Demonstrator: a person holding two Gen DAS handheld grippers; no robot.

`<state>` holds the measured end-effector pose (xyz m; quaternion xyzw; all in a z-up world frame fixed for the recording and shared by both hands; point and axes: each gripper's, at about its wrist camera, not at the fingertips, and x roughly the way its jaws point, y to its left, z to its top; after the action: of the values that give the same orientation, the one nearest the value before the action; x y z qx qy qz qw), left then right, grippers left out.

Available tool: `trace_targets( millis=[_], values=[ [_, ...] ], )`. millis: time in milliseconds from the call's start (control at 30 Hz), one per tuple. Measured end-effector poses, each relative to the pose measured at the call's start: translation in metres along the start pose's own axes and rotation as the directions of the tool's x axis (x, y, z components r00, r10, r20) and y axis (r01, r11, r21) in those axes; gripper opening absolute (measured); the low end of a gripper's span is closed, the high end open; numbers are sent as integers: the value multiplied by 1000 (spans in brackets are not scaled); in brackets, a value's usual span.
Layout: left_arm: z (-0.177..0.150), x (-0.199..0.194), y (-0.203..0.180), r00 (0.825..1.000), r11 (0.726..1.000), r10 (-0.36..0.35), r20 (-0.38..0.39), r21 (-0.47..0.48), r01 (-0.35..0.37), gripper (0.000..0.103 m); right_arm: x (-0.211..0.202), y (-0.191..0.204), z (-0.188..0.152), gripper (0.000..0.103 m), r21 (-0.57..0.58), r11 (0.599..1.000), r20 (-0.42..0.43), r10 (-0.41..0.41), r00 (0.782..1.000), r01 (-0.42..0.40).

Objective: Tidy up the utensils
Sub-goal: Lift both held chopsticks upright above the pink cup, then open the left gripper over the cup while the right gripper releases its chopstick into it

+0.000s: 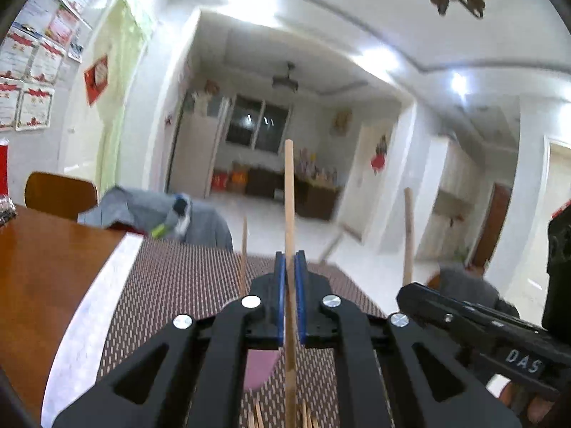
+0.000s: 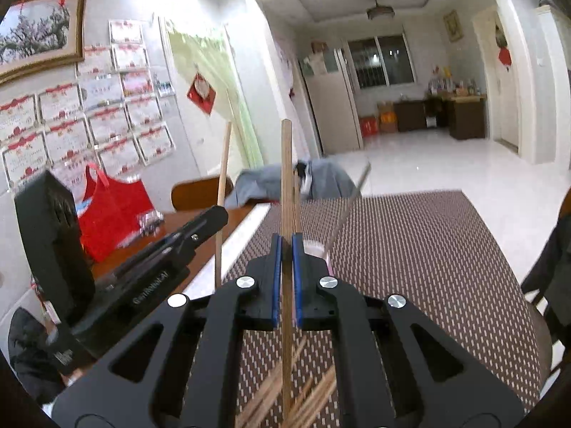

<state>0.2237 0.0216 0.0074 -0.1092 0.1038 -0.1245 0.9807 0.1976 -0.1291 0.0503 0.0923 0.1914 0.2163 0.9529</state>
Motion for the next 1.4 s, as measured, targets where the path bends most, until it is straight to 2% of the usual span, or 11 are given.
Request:
trace_targets(
  millis=[167, 333, 667, 800, 933, 1233, 1300, 1333, 1400],
  values=[
    [9, 17, 5, 991, 998, 56, 118, -18, -55, 6, 11, 1, 17, 6, -16, 1000, 124, -13, 992, 15],
    [14, 44, 14, 978, 994, 102, 184, -46, -95, 6, 28, 1, 31, 6, -21, 999, 242, -34, 970, 40],
    [12, 82, 21, 945, 985, 170, 278, -17, -172, 6, 65, -11, 33, 6, -13, 998, 328, -58, 943, 66],
    [4, 91, 22, 947, 982, 181, 267, 0, -188, 6, 67, -17, 31, 7, -3, 998, 353, -53, 934, 58],
    [-6, 100, 23, 955, 980, 191, 225, 7, -198, 6, 67, -25, 32, 7, 25, 999, 369, -39, 928, 32],
    [-9, 96, 33, 972, 983, 185, 145, -38, -181, 7, 74, -20, 22, 7, 6, 998, 315, -57, 947, 58],
    [-8, 93, 32, 974, 983, 183, 133, -30, -181, 11, 75, -19, 18, 7, -5, 997, 307, -68, 949, 73],
    [-8, 92, 32, 975, 983, 182, 125, -29, -180, 22, 75, -18, 16, 7, -10, 997, 302, -74, 950, 81],
    [-7, 89, 33, 977, 984, 178, 119, -35, -175, 24, 76, -20, 12, 7, -9, 996, 286, -79, 955, 85]
  ],
)
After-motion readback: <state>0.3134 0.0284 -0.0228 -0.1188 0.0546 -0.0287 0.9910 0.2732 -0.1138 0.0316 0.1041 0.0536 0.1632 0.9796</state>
